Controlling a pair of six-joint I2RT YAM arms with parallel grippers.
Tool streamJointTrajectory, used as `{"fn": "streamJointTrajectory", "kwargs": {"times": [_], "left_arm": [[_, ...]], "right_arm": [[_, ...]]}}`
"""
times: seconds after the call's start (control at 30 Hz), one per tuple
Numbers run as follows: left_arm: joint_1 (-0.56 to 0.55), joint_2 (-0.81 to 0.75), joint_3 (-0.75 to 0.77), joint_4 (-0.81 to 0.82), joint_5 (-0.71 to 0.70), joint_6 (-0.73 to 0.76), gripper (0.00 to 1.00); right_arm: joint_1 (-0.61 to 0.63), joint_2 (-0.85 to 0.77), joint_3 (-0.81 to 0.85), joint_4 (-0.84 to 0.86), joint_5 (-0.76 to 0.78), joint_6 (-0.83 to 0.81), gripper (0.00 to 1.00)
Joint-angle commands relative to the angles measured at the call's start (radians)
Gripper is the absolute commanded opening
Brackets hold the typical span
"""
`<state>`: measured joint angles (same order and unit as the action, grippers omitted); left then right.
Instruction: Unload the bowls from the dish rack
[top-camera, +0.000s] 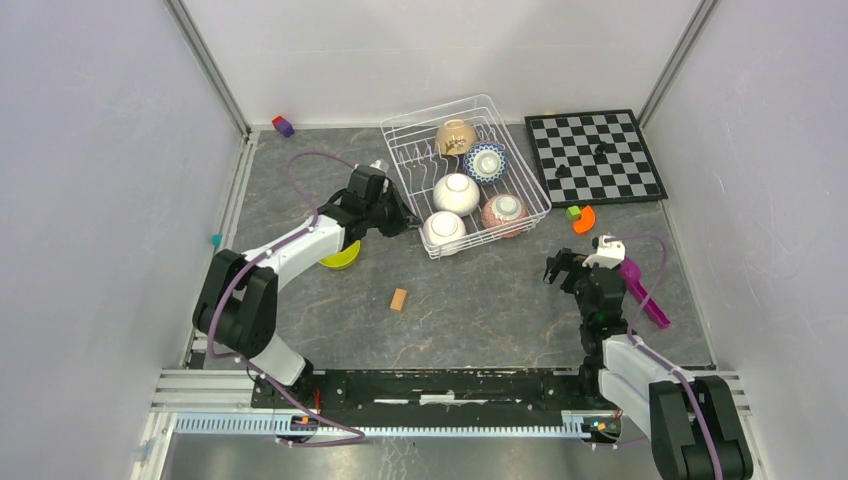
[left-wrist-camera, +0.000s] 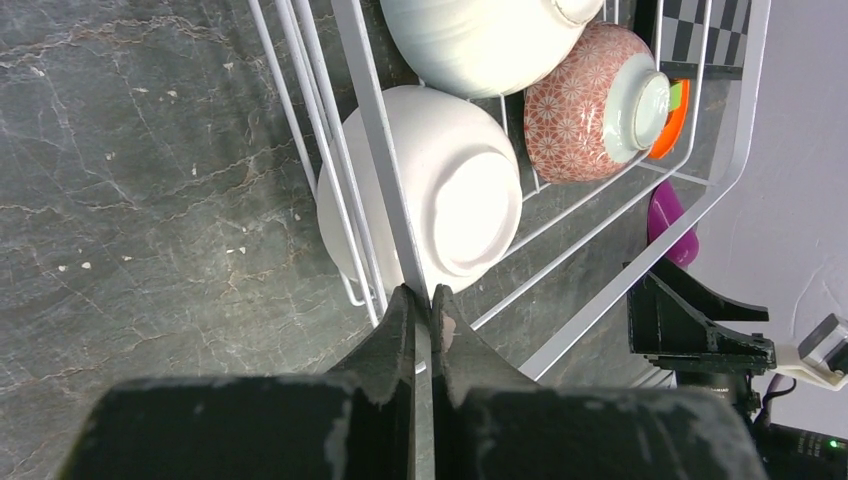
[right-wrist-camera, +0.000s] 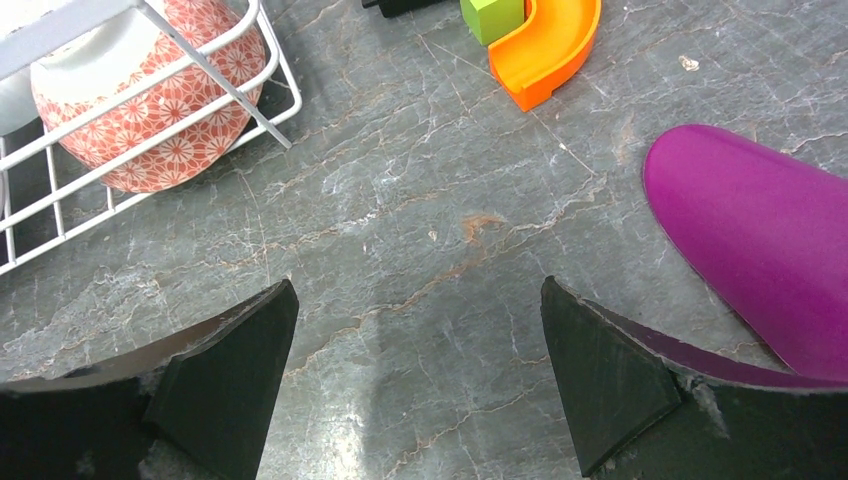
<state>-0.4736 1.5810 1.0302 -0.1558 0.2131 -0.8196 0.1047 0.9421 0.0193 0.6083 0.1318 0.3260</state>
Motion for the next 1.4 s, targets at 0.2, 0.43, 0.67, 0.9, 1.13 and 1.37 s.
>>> {"fn": "streamJointTrajectory", "kwargs": {"times": [0.2, 0.43, 0.67, 0.9, 1.13, 1.37], "left_arm": [[-0.031, -0.162, -0.015, -0.196, 0.048, 0.176, 0.02], [-0.038, -0.277, -0.087, -0.242, 0.069, 0.206, 0.03], [-0.06, -0.262, -0.087, -0.233, 0.118, 0.213, 0.03], [-0.113, -0.217, -0.059, -0.204, 0.146, 0.204, 0.05], [-0.138, -0.275, -0.05, -0.236, 0.086, 0.237, 0.31], [-0.136, -0.352, -0.048, -0.295, -0.02, 0.261, 0.49]], "right_arm": [[0.001, -0.181, 0.032, -0.176, 0.055, 0.003, 0.98], [0.001, -0.318, 0.21, -0.4, 0.027, -0.06, 0.98], [0.004, -0.155, 0.499, -0.592, -0.242, -0.072, 0.86], [0.197, 0.014, 0.676, -0.666, -0.248, -0.106, 0.81], [0.343, 0.17, 0.771, -0.633, -0.148, -0.103, 0.8], [0.455, 0.317, 0.846, -0.626, -0.056, -0.08, 0.98]]}}
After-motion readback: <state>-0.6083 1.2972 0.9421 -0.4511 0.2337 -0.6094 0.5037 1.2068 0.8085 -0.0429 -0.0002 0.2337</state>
